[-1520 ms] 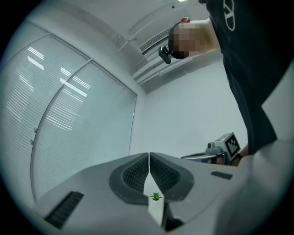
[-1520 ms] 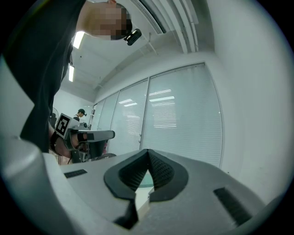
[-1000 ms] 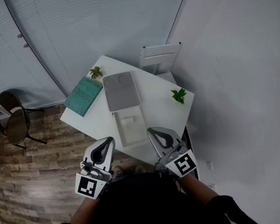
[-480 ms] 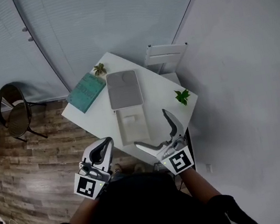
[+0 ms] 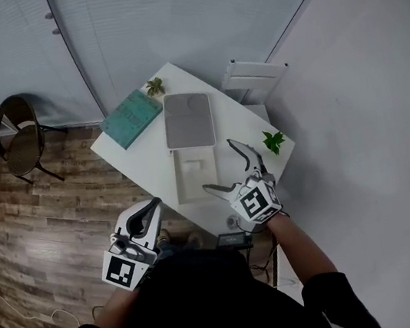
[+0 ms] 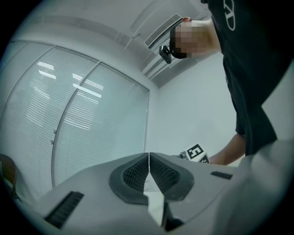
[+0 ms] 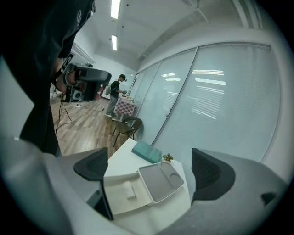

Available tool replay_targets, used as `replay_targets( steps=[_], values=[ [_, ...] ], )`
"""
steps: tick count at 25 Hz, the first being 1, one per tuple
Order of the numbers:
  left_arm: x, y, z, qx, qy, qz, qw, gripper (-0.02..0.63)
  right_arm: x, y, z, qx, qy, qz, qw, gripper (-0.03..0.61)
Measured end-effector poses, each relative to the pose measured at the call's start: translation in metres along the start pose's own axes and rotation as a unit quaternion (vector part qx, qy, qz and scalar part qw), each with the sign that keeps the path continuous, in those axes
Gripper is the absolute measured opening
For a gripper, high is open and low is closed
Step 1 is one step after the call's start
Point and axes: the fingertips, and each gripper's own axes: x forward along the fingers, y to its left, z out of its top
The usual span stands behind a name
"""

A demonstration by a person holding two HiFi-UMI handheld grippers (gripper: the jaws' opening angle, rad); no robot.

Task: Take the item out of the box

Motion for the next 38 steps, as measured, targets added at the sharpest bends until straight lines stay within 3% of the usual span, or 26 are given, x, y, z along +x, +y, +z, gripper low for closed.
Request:
replay_targets(
  steps=[9, 16, 20, 22, 30, 38],
  values=[
    [-0.026, 0.009, -0.020, -0.019, 0.021, 0.035, 0.9990, 0.008, 0.086, 0.031, -0.075, -0.044, 0.099, 0.115, 0.987, 0.552],
    [-0.038, 0.012, -0.037, -0.031, 0.035, 0.055, 0.9974, 0.006, 0.134, 0.069, -0.141, -0.060, 0.174, 0.197, 0.963, 0.541],
    [-0.045, 0.014, -0.047, -0.038, 0.045, 0.064, 0.9962, 0.008, 0.153, 0.086, -0.175, -0.049, 0.228, 0.234, 0.944, 0.475],
    [-0.049, 0.014, -0.052, -0.042, 0.049, 0.072, 0.9953, 0.006, 0.161, 0.093, -0.190, -0.058, 0.244, 0.248, 0.936, 0.439],
    [-0.064, 0.010, -0.072, -0.055, 0.069, 0.090, 0.9921, 0.008, 0.187, 0.116, -0.235, -0.088, 0.303, 0.296, 0.902, 0.389],
    [-0.078, 0.012, -0.081, -0.061, 0.079, 0.105, 0.9895, 0.008, 0.200, 0.123, -0.251, -0.107, 0.336, 0.312, 0.882, 0.317]
  ],
)
